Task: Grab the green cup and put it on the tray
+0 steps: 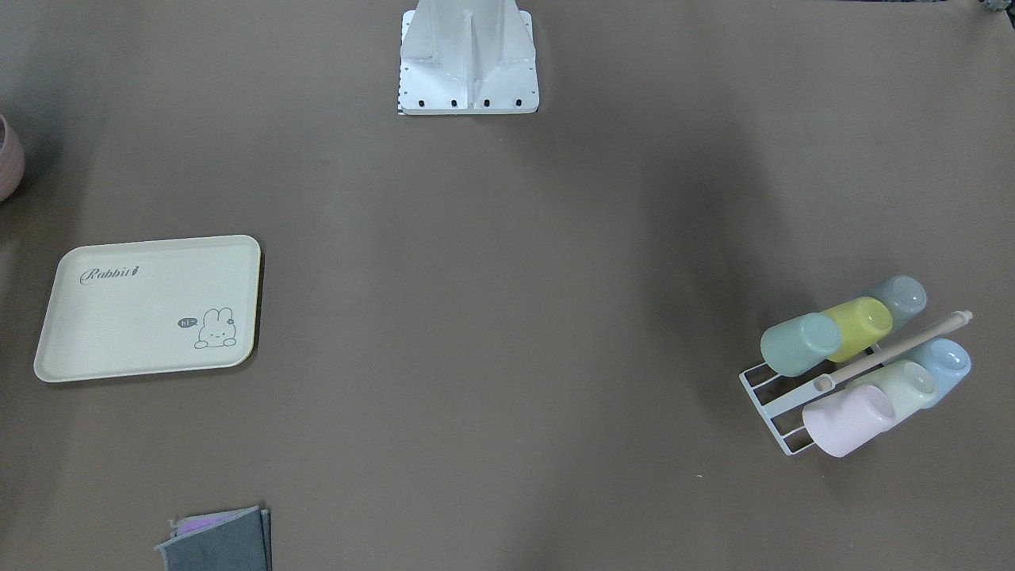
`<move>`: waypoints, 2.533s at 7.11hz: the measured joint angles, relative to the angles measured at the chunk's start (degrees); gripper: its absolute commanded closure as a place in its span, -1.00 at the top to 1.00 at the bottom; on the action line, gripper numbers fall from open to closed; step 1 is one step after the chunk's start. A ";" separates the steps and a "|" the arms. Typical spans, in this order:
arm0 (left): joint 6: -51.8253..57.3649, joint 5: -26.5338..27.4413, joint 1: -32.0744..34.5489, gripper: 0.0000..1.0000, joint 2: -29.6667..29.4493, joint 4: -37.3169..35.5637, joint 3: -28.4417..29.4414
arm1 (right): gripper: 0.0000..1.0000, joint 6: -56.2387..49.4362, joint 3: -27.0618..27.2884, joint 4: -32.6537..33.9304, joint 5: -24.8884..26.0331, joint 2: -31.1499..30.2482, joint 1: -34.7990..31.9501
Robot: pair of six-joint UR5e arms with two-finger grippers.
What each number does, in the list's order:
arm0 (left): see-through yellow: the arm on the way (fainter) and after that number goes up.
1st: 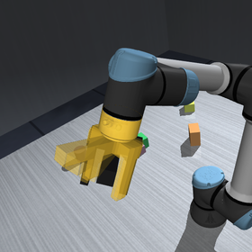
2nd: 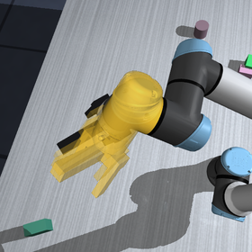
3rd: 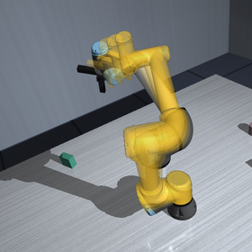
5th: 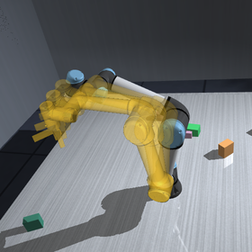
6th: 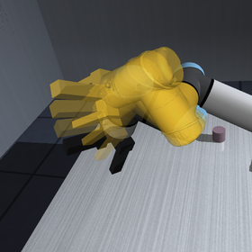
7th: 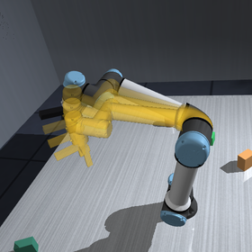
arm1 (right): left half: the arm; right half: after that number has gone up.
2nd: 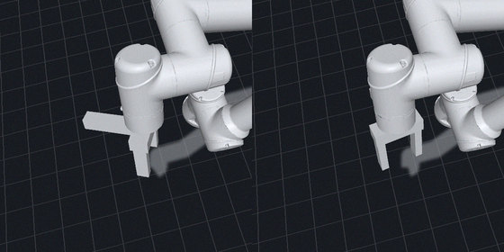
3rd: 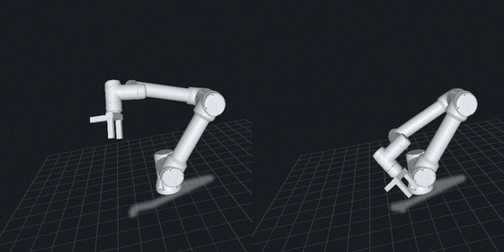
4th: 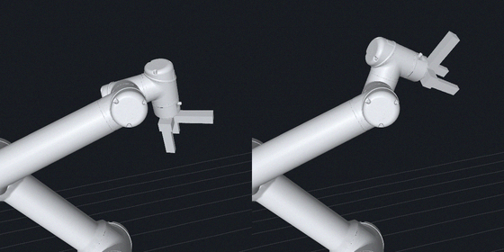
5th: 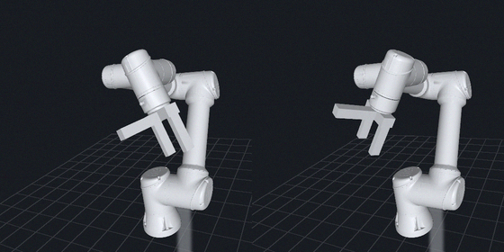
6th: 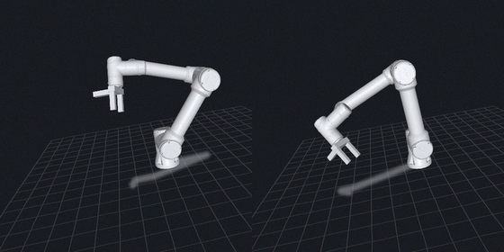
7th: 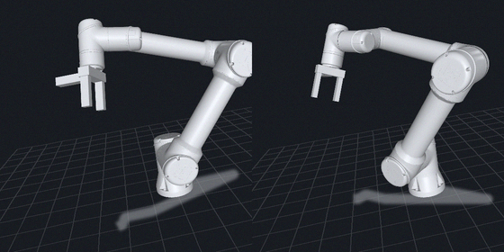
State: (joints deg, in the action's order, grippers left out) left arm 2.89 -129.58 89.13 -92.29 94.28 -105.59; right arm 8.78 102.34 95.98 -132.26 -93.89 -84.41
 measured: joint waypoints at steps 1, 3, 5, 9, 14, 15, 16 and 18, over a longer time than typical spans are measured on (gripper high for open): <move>0.18 3.32 -2.70 0.97 -1.66 0.04 -0.99 | 1.00 4.20 -1.02 -0.21 0.24 2.43 3.45; 0.54 12.82 -10.14 0.97 -4.25 0.03 -4.41 | 1.00 8.34 -4.97 -0.74 0.83 7.35 8.19; 0.68 24.66 -18.59 0.97 -5.93 -0.19 -7.02 | 1.00 15.69 -12.55 -9.86 -0.16 9.76 9.59; 9.99 39.50 -28.75 0.97 -10.87 -4.52 -7.30 | 0.91 29.65 -19.93 -23.99 -0.40 10.46 16.82; 28.43 63.10 -43.60 0.97 -19.03 -16.97 -5.11 | -0.23 32.91 -24.41 -29.40 -1.04 10.82 19.84; 31.44 67.40 -46.53 0.97 -19.43 -19.03 -4.17 | -0.95 35.17 -25.31 -31.84 -1.40 10.83 20.14; 33.36 72.05 -49.72 0.97 -20.15 -21.46 -2.85 | -1.00 36.51 -25.52 -32.86 -1.58 10.83 20.44; 34.75 78.88 -54.92 0.97 -22.12 -27.56 -0.03 | -1.00 37.06 -25.21 -33.40 -2.19 10.80 20.64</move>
State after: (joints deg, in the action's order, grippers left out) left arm 37.64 -50.71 34.21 -114.41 66.72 -105.62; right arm 45.84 77.13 62.58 -134.45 -83.09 -63.77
